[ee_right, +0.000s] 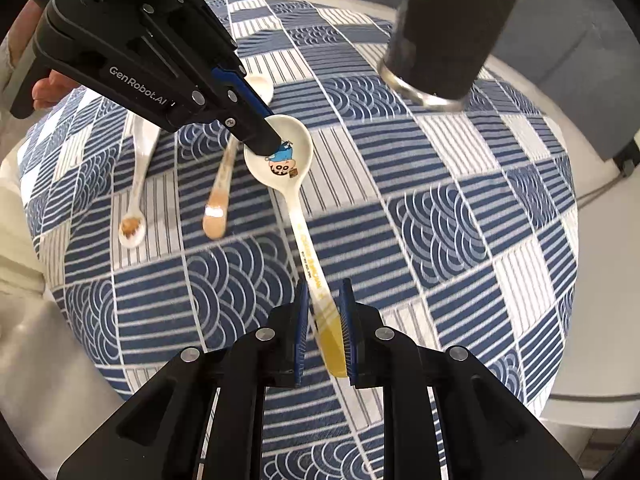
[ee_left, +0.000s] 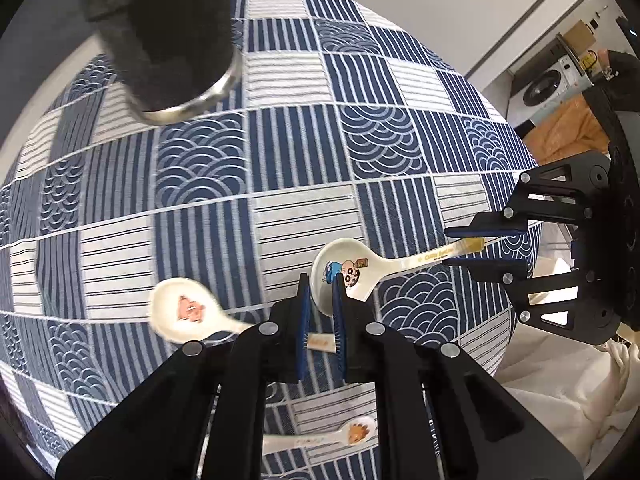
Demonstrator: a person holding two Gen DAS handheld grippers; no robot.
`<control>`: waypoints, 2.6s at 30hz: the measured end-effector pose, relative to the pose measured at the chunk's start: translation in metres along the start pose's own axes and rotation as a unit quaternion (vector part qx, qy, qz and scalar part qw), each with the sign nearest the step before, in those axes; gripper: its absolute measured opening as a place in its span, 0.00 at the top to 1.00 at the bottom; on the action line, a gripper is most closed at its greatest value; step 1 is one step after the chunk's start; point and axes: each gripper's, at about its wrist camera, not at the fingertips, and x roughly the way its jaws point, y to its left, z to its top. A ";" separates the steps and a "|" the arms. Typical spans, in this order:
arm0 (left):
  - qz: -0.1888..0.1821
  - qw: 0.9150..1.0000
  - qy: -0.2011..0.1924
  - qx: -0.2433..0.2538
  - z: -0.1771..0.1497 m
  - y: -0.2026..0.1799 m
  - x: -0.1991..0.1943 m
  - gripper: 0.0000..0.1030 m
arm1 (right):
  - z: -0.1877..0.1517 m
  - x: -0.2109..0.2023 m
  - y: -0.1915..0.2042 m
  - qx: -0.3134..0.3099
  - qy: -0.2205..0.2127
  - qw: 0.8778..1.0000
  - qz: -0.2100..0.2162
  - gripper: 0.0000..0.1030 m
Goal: Organize utensils
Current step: 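Close the right tool on the handle of a white cartoon spoon, then lift the spoon with the right tool while the left tool hovers near it, then carry the spoon over the black cup with the right tool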
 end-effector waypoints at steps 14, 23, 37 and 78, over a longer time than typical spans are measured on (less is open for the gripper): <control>0.054 0.996 -0.040 -0.063 -0.014 0.043 -0.064 0.89 | 0.068 -0.014 0.004 -0.086 -0.035 0.996 0.004 0.86; 0.085 0.984 -0.068 -0.143 -0.019 0.059 -0.096 0.89 | 0.114 -0.022 -0.012 -0.152 -0.062 0.986 0.028 1.00; 0.101 0.961 -0.059 -0.250 -0.021 0.042 -0.068 0.67 | 0.105 -0.013 -0.052 -0.213 -0.053 0.970 0.101 0.91; 0.077 0.960 -0.032 -0.266 0.024 0.025 0.022 0.91 | 0.044 0.039 -0.058 -0.264 0.003 0.955 0.137 0.92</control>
